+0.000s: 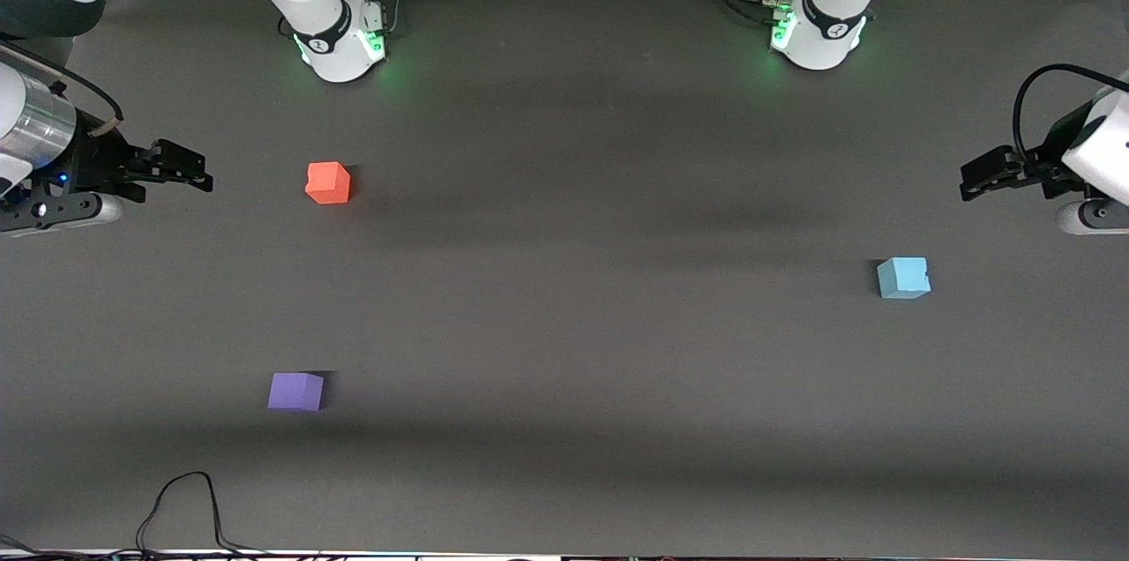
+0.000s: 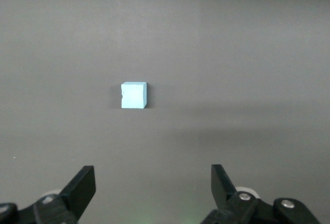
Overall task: Place blue block between orange and purple blocks
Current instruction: 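Move the left gripper down toward the light-blue cube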
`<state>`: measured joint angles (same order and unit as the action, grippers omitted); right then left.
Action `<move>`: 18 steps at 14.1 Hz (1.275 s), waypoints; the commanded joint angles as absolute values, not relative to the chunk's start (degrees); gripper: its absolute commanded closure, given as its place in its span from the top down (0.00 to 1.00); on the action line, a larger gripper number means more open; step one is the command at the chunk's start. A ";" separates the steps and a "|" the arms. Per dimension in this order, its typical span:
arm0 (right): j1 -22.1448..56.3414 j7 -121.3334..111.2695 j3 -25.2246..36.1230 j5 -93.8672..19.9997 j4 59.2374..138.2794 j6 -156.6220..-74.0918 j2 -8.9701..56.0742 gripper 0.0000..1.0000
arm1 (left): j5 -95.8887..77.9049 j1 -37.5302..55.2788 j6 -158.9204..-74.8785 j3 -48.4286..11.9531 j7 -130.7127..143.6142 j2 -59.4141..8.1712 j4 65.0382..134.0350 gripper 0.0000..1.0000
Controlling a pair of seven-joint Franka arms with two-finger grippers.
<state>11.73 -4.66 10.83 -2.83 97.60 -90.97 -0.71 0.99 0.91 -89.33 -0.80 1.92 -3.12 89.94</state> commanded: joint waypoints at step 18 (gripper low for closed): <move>11.87 -4.39 10.90 -2.64 97.38 -89.65 -1.49 1.00 | 2.29 -5.63 -99.30 1.67 -11.95 1.07 103.01 1.00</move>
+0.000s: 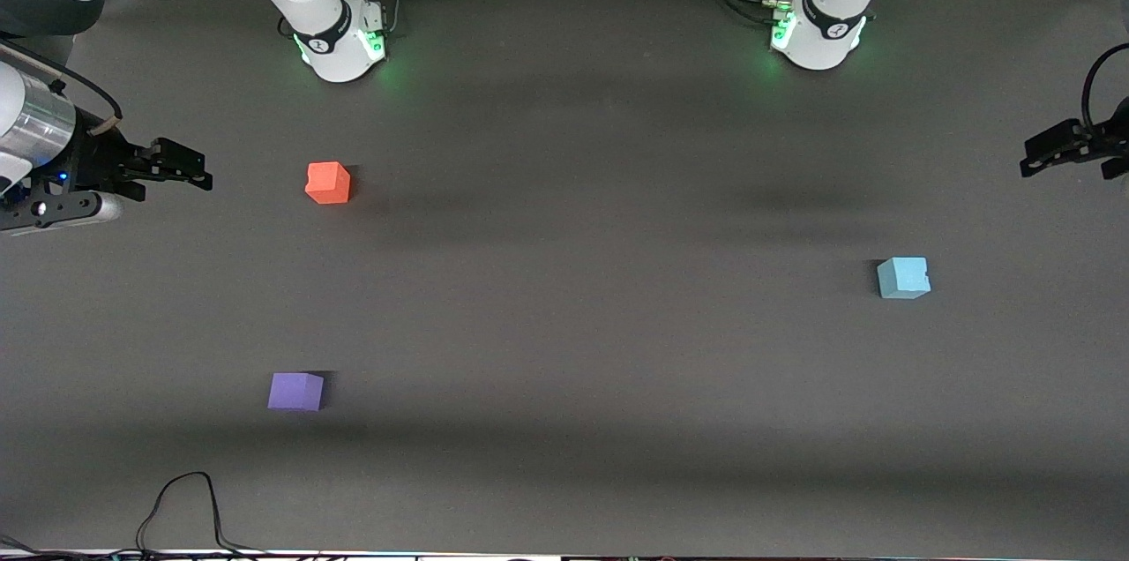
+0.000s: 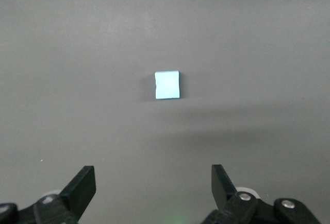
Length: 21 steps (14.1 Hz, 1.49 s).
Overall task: Place blue block between orange and purple blocks
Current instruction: 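Move the left gripper down toward the light-blue cube, then close the left gripper on the light-blue cube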
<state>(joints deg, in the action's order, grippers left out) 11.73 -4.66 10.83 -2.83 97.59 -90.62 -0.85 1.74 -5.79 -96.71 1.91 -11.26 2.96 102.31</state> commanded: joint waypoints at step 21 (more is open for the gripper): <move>11.87 -4.48 10.90 -2.64 97.65 -89.56 -1.41 1.00 | 2.37 -5.36 -147.13 1.58 -11.95 -23.38 123.93 1.00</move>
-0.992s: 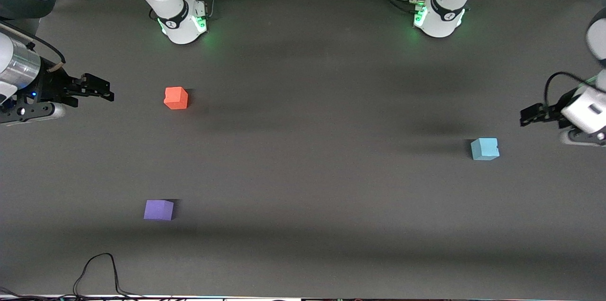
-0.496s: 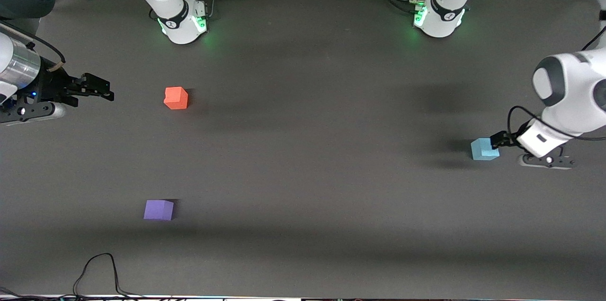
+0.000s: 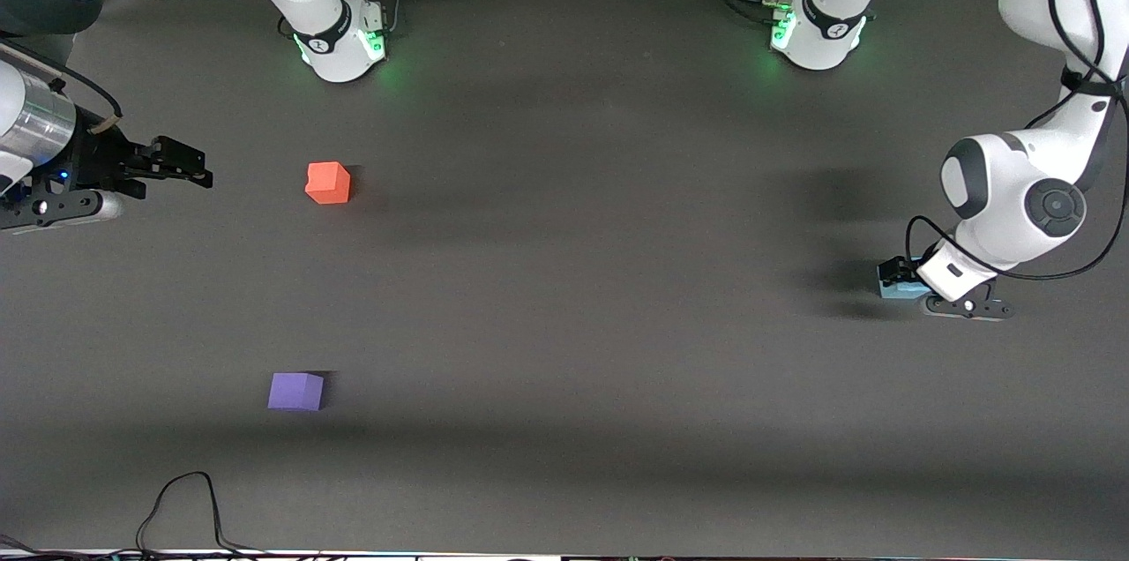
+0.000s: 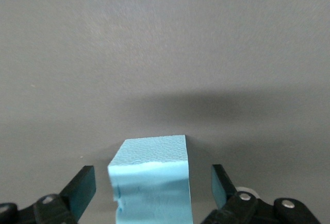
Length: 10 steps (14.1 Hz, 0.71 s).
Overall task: Place blue block between orange and purple blocks
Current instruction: 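Close the left gripper on the light-blue cube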
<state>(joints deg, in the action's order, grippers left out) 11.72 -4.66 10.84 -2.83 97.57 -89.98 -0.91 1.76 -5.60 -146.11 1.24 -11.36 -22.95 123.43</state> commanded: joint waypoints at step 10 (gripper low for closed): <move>11.87 -4.48 10.99 -2.64 97.65 -89.56 -1.41 1.00 | 2.37 -5.71 -143.20 1.67 -11.95 -22.86 120.95 0.33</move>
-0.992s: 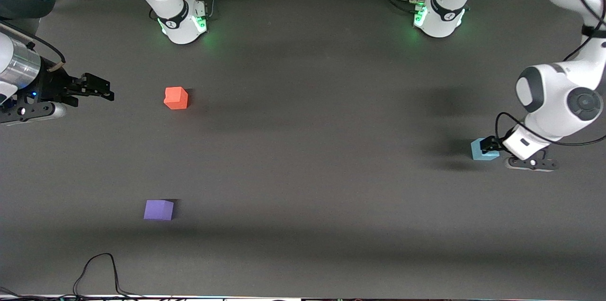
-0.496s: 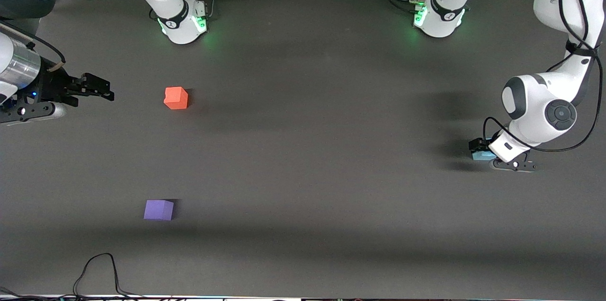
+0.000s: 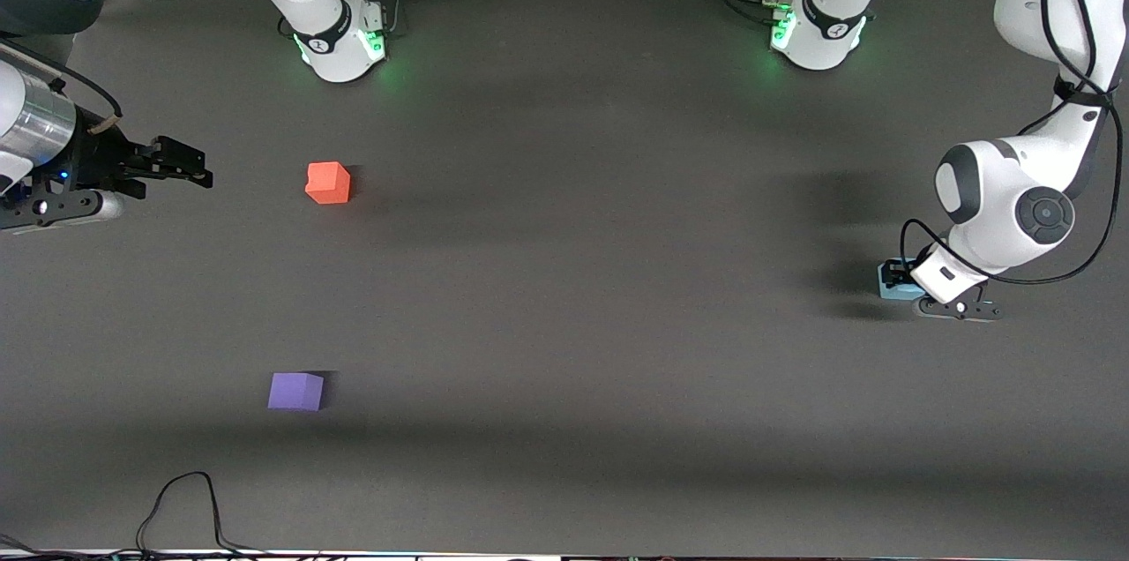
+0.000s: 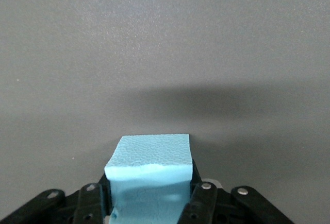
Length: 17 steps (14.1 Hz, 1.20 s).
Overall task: Place blue block between orange and purple blocks
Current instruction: 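Close the left gripper on the light-blue cube, then lift and carry the light-blue cube toward the table's middle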
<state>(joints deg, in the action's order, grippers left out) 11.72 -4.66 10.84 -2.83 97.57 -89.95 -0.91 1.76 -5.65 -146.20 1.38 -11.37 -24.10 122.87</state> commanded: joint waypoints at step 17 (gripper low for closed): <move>11.78 -4.75 10.99 -2.64 97.73 -89.65 -1.23 1.00 | 1.93 42.50 -111.77 -0.35 55.78 -30.12 82.36 0.33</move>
